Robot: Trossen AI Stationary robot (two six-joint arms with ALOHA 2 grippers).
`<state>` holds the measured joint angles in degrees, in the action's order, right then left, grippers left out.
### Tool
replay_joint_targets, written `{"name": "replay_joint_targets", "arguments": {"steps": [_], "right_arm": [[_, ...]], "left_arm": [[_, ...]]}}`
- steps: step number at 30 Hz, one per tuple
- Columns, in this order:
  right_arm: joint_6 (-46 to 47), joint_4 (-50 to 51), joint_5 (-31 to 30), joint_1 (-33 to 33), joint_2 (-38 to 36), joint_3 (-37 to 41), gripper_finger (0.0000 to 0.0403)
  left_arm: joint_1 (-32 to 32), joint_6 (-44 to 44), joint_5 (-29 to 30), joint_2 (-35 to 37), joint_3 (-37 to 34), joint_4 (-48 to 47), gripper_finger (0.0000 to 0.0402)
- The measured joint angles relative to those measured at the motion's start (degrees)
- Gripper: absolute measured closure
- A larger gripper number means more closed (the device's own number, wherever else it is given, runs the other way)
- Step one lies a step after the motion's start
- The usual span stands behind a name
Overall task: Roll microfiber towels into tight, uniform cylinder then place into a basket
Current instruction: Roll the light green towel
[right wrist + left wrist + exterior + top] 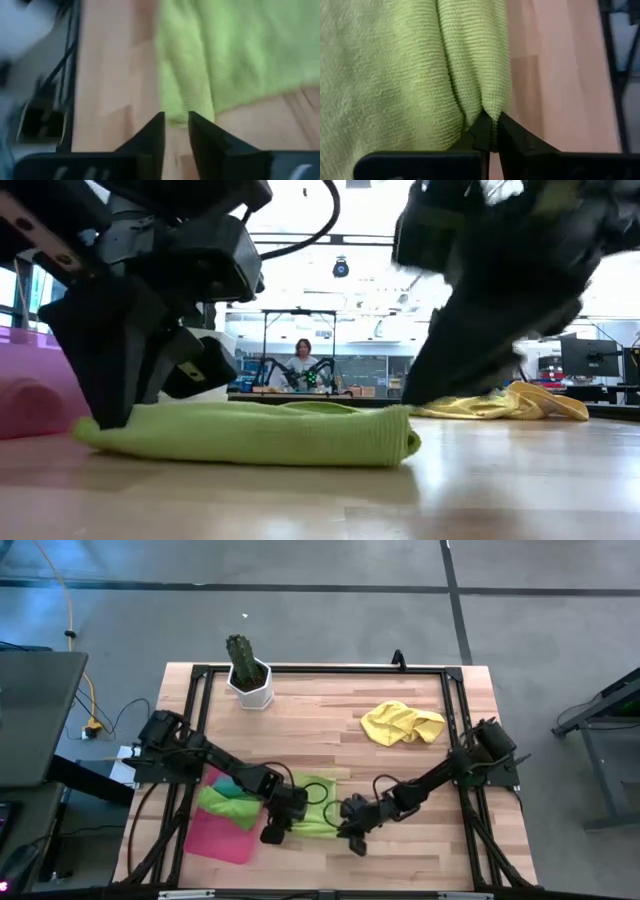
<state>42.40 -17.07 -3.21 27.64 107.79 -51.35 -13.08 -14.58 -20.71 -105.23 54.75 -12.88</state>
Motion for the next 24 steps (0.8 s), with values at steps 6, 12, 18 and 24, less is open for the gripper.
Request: {"name": "replay_joint_targets", "arguments": {"steps": [6,12,18,24], "right_arm": [[-37.1,-0.9,2.4,0.7,-3.8,-0.1,0.0262],[-50.1,-0.3,-2.3,2.7,-2.5,-0.1,0.0232],[-48.7,0.2,-2.7,3.1,-0.4,-0.2,0.0213],[-48.5,0.2,-8.3,3.3,3.1,-0.2,0.0208]], "left_arm": [[2.8,-0.6,-5.8,0.0,0.0,0.3,0.0395],[4.8,-2.8,-5.9,0.0,0.0,0.5,0.0395],[5.8,-3.3,-8.3,0.0,0.0,0.7,0.0396],[5.9,-3.3,-10.6,0.0,0.0,0.6,0.0396]]}}
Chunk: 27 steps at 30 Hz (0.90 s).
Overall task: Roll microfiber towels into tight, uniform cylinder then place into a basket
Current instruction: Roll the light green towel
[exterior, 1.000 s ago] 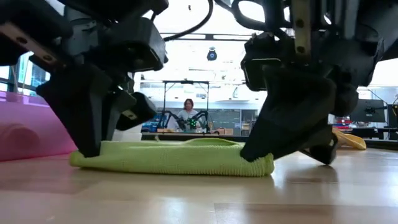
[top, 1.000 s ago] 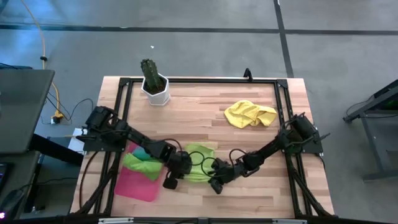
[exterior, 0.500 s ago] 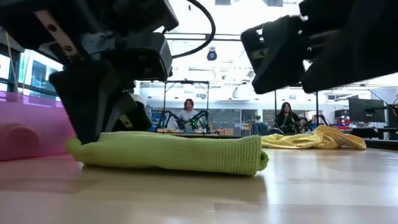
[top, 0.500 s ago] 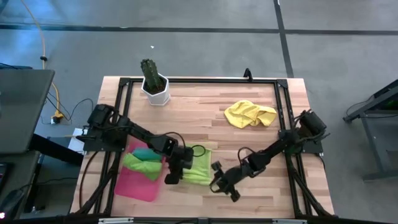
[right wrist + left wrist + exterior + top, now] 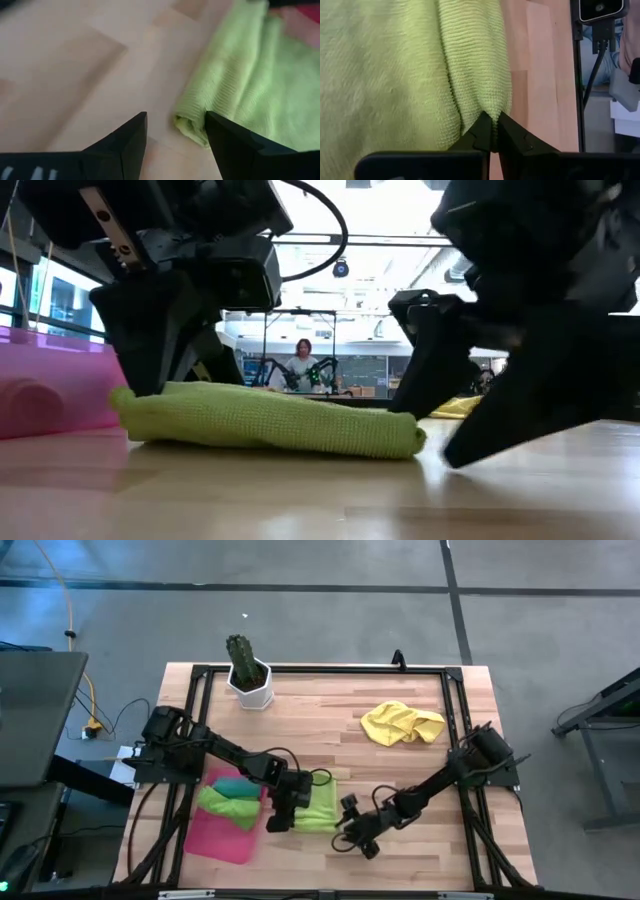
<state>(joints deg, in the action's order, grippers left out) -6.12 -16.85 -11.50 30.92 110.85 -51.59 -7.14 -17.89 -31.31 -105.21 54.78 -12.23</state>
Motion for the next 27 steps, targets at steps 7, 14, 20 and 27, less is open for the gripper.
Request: {"name": "replay_joint_targets", "arguments": {"steps": [7,14,20,27], "right_arm": [[2.4,-0.6,-10.7,0.0,0.4,0.0,0.0208],[3.8,-0.6,-11.4,-0.2,0.6,-0.1,0.0228],[4.8,-3.6,-12.6,-0.4,3.8,-0.2,0.0285],[7.8,-4.0,-11.1,-0.3,4.3,-0.3,0.036]], "left_arm": [[-0.1,0.0,-0.1,0.0,0.0,0.0,0.0396],[-0.1,0.5,-0.1,0.1,0.0,0.1,0.0396],[-0.1,1.5,-0.1,0.1,0.0,0.5,0.0396],[-0.1,1.6,0.3,0.1,0.0,0.5,0.0396]]}}
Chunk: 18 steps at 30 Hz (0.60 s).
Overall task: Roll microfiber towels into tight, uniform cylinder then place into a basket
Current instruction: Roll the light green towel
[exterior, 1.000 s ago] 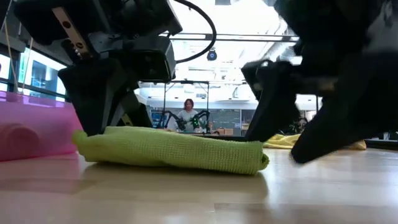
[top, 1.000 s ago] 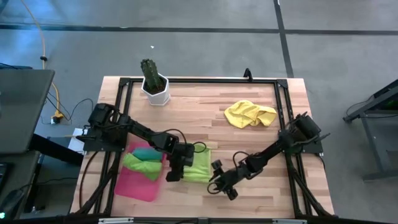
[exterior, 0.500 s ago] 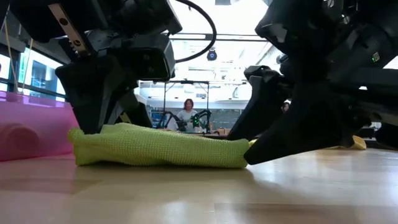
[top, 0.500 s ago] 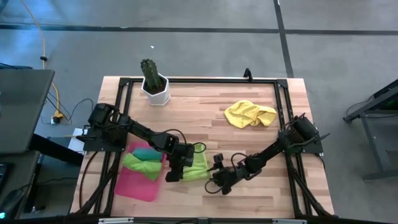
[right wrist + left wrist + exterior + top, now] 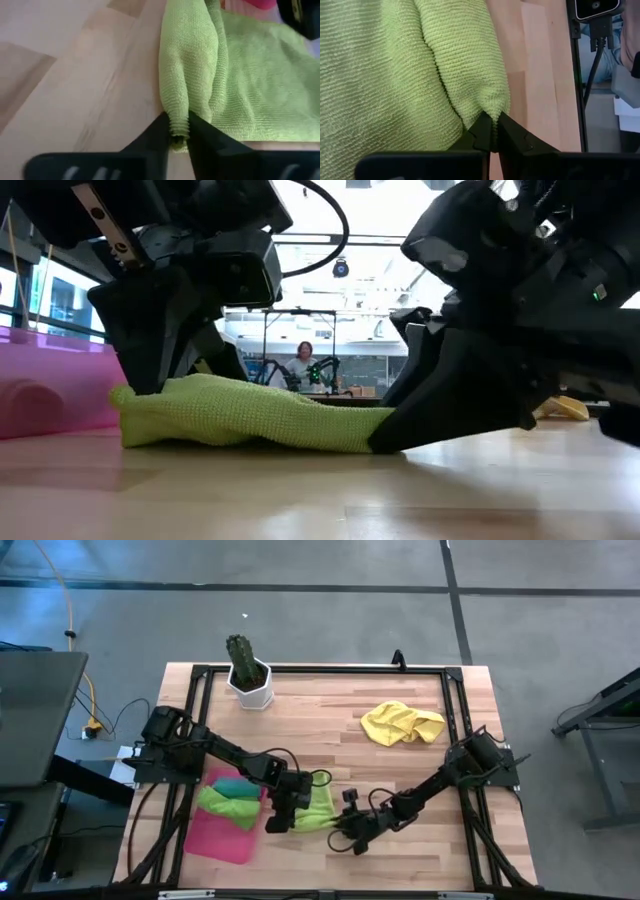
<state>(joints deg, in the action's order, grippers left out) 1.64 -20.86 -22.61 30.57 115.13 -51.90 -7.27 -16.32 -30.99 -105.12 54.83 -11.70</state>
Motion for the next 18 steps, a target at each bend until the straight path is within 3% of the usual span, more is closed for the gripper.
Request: {"name": "replay_joint_targets", "arguments": {"steps": [3,10,18], "right_arm": [[4.4,-0.2,4.2,-0.3,-0.1,0.0,0.0394],[19.4,0.8,19.1,-2.6,-1.2,0.0,0.0398],[37.6,2.1,34.0,-7.8,-2.9,0.2,0.04]], "left_arm": [[0.1,0.0,0.1,0.0,0.0,0.0,0.0389],[-0.4,-0.9,6.0,0.0,0.0,-0.2,0.0346],[-2.9,4.6,11.8,0.8,0.0,-0.8,0.0289]]}}
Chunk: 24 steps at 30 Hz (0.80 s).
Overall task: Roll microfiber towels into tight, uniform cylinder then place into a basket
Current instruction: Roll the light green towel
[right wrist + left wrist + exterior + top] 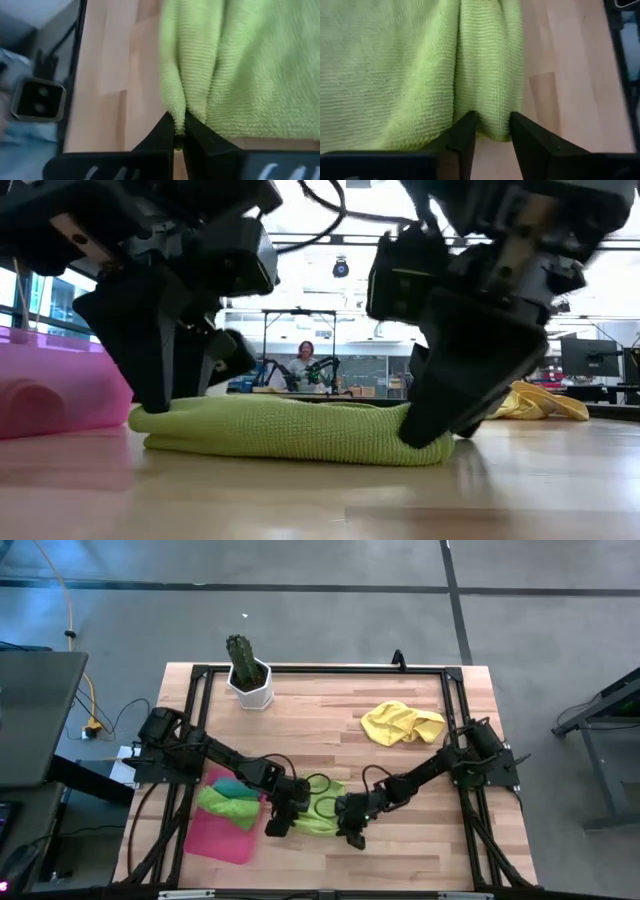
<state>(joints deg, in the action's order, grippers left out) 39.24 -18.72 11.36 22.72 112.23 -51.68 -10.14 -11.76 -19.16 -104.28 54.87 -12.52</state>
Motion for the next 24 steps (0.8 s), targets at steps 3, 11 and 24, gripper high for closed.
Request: {"name": "replay_joint_targets", "arguments": {"steps": [3,11,24], "right_arm": [[6.9,0.0,1.3,-1.0,-0.2,-0.1,0.04],[18.8,-1.1,0.5,-0.9,-0.4,-0.1,0.04],[33.9,3.8,-17.6,4.7,-1.9,0.1,0.0401]], "left_arm": [[-0.8,3.1,5.7,0.8,0.0,-0.4,0.0278],[-3.4,9.9,20.1,6.4,0.0,-4.3,0.0273],[-11.6,15.1,28.8,8.3,0.0,-3.6,0.0273]]}}
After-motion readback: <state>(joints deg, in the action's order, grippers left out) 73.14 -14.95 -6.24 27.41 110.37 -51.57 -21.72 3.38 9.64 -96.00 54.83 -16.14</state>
